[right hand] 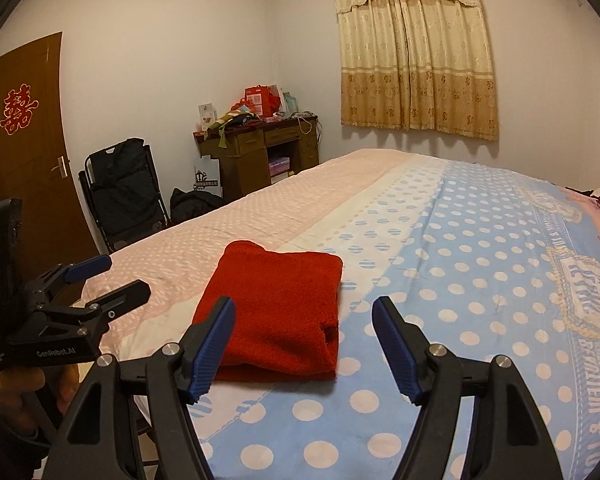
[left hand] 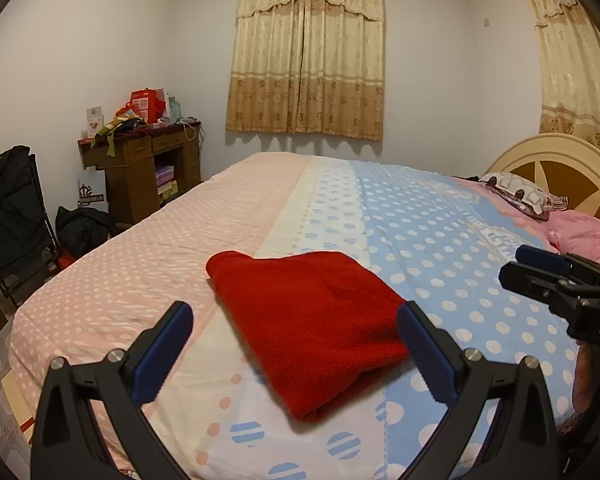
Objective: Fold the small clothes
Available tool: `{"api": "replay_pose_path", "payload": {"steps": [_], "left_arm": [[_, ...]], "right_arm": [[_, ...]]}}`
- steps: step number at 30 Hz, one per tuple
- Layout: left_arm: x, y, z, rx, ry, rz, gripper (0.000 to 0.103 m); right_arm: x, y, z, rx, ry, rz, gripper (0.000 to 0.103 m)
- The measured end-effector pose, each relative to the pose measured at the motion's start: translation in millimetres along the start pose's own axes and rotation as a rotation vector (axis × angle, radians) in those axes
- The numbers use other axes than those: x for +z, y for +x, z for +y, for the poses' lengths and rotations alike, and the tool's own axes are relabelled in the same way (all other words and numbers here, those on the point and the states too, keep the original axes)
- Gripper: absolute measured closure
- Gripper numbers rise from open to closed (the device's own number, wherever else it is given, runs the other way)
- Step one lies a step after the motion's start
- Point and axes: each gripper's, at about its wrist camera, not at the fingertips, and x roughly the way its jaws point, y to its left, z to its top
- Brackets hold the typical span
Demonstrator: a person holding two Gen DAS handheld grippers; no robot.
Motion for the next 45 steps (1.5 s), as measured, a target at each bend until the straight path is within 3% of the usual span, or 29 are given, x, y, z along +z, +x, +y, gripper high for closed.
{"api": "replay_pose_path", "payload": {"steps": [45], "left_arm": [[-2.6, 1.2, -11.7, -0.002, 0.015, 0.011, 0.0]], "right_arm": [[-4.6, -7.7, 16.4, 0.0, -0.01, -0.014, 0.031]]}}
